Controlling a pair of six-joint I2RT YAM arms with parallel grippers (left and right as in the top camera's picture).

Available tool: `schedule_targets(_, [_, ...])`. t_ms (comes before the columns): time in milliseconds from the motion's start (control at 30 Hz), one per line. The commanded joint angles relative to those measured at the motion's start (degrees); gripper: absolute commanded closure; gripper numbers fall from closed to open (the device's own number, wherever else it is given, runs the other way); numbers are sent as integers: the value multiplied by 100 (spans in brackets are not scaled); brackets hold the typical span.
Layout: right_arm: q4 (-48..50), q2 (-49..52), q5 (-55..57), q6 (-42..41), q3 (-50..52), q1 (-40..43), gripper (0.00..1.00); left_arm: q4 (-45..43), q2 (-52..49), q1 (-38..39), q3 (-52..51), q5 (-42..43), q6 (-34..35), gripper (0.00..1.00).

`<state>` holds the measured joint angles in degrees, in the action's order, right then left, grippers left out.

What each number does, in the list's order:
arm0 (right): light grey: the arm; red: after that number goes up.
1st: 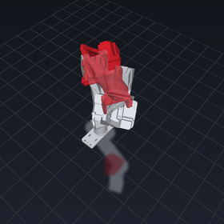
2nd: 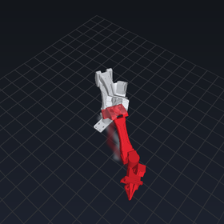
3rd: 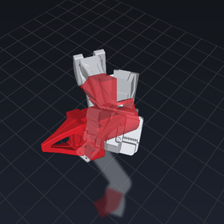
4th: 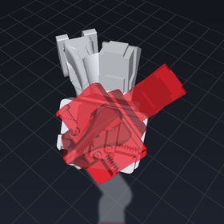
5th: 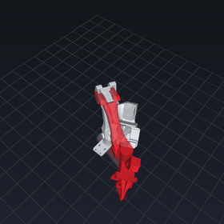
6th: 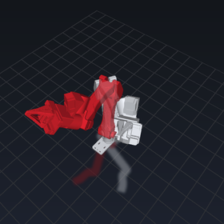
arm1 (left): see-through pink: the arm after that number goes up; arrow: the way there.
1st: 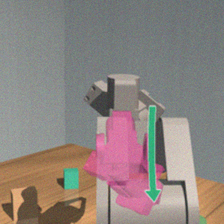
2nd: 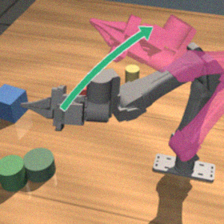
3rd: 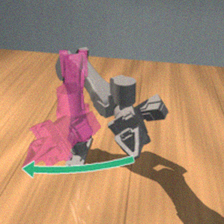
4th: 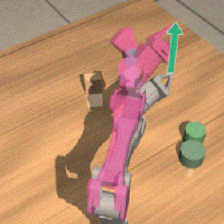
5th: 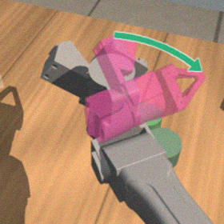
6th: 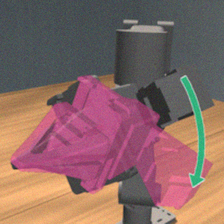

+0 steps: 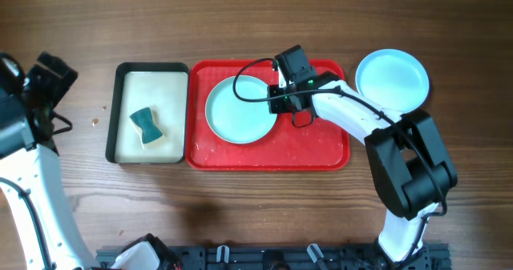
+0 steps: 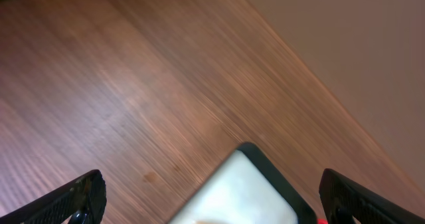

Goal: Clean dirty plates on tray and stack at the side
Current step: 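Release the sponge into the water tray and retract the left arm, then lift the light-blue plate and tilt it over the water tray with the right gripper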

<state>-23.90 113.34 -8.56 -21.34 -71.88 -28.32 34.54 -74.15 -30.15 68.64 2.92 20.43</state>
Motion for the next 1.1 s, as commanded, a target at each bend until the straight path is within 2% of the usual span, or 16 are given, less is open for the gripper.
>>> schedule_targets(0, [-304,-33,92,-26,-647,26,96,2,-15,-181,11,26,-11,0])
schedule_targets(233, [-1132,-203,170,-33,-2103,-83,96,0,-15,-184,11,26,-11,0])
schedule_targets(400, [-675,-199,507,-341,-2295,-494,96,2,-15,-184,11,26,-11,0])
schedule_targets(733, [210,85,2496,-358,-2293,-1803,96,0,-15,-184,11,26,-11,0])
schedule_targets(933, [892,380,3521,968,-2288,-2385,96,2,-15,-184,11,26,-11,0])
schedule_targets(1067, [1410,382,3626,2111,-2288,-2516,96,0,-15,-184,9,26,-11,0])
